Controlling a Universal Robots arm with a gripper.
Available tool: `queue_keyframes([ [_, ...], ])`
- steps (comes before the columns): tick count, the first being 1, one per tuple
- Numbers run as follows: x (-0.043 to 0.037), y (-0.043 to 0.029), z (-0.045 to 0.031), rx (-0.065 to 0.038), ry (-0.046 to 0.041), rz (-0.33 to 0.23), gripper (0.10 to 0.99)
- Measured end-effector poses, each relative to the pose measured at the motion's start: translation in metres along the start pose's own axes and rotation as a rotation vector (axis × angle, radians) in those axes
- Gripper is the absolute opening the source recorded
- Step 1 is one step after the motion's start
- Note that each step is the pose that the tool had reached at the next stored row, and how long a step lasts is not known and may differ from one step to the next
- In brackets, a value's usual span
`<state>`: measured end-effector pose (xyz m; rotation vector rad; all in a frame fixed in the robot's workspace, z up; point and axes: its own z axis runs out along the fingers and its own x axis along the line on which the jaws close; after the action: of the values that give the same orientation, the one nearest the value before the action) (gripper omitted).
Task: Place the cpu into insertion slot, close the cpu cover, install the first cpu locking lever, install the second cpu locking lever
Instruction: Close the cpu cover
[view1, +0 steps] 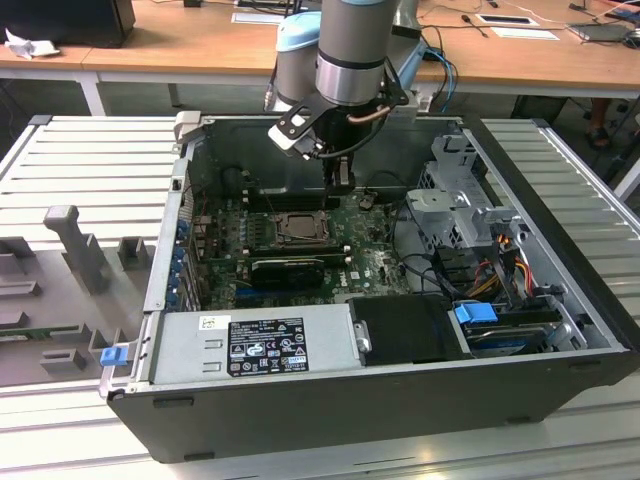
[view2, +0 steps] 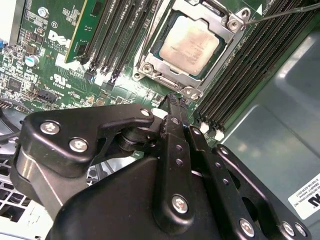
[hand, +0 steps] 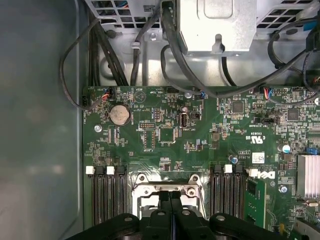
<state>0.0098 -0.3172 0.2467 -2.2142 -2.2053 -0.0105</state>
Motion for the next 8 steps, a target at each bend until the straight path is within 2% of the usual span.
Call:
queue_keyframes([
  [3,-0.0003,-0.0029,0.0056,0.0,-0.0002,0.0,0.106],
  [6,-0.0006,-0.0142,0.008,0.0,-0.0003,-0.005,0.106],
  [8,-0.0007,-0.0218,0.0123,0.0,-0.0004,-0.018,0.106],
])
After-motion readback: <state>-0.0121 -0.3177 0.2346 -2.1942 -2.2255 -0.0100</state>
